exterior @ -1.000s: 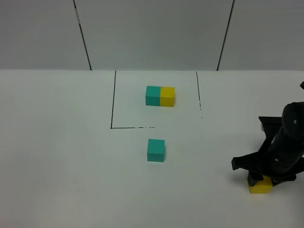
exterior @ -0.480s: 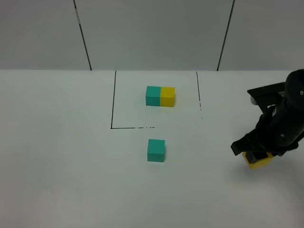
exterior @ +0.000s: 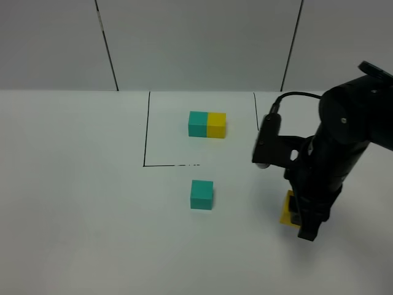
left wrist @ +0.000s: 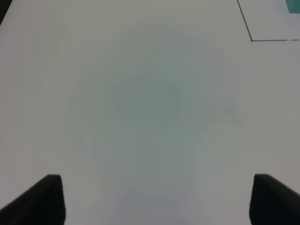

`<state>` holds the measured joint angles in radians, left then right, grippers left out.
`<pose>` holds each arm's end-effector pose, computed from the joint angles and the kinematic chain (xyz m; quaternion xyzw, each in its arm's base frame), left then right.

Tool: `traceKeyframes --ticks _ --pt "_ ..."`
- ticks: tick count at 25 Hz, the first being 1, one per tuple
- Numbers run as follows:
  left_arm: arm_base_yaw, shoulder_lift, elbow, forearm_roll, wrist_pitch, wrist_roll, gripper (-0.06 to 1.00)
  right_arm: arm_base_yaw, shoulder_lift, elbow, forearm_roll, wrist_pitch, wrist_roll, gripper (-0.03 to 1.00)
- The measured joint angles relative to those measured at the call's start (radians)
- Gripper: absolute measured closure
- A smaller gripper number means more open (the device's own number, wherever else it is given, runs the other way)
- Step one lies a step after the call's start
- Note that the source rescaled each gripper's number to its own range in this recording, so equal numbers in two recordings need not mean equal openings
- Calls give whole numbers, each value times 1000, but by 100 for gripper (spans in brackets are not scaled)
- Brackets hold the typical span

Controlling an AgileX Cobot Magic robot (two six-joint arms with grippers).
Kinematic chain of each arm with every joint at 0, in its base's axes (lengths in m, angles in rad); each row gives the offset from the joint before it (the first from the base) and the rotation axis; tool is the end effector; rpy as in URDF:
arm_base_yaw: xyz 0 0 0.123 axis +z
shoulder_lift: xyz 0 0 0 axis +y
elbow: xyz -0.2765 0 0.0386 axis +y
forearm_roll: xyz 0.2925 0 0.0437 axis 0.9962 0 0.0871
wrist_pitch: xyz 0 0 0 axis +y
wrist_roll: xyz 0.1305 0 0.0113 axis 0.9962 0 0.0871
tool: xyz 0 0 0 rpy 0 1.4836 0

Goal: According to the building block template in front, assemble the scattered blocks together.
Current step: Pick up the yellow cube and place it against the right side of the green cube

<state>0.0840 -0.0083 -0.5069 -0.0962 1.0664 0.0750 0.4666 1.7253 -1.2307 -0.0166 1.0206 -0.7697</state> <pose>0.0736 -0.0049 0.2832 -0.0015 0.8498 -0.0062 0.5271 0.3379 0.1681 0.1602 -0.5811 0.8106 -0.0181 0.0694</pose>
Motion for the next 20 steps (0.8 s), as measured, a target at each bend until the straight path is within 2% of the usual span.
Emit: traceKeyframes --ticks 7,12,20 --pt "0 0 0 0 0 0 23 83 187 -218 -37 94 -47 96" --pt "0 0 0 0 0 0 23 91 302 -354 -46 92 -108 96" --pt "0 0 0 0 0 0 23 92 442 -457 -46 85 -123 96"
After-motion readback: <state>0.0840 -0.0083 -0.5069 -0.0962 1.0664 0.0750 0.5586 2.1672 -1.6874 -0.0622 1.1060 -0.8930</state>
